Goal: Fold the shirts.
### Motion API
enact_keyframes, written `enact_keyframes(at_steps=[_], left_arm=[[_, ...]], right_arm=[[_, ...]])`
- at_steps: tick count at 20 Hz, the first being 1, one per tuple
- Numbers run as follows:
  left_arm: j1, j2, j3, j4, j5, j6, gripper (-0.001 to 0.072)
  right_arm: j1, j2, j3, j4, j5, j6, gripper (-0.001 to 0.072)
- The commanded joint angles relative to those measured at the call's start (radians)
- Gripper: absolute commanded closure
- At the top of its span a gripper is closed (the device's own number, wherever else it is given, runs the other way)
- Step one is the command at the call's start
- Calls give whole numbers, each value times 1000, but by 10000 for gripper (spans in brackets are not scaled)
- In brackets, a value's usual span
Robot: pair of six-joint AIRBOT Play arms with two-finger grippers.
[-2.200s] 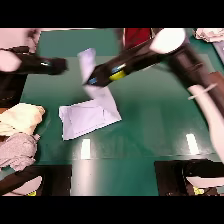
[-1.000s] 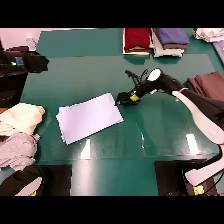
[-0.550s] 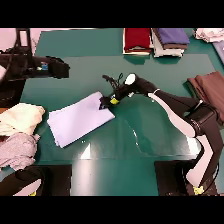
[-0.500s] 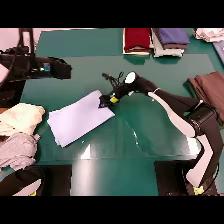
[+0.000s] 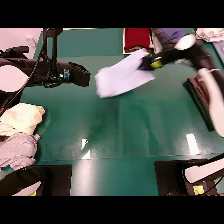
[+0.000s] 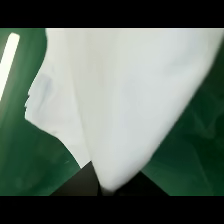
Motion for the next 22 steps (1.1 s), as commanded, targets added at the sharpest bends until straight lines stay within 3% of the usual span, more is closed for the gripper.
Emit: enact_keyframes(at_steps=[1,9,15,22], left_arm=[[-9,-1,0,-33,56,-1,683],[-9,-1,0,-35,58,-50,684],[-10,-1,0,-40,50,-50,683],[-9,-1,0,-47,23,-49,683]], right_arm=[[-281,82,5,-86,34,8,694],[-698,93,5,-76,-55,31,694],[-719,93,56,36,-109,31,694],[-709,94,280,-40,4,28,694]])
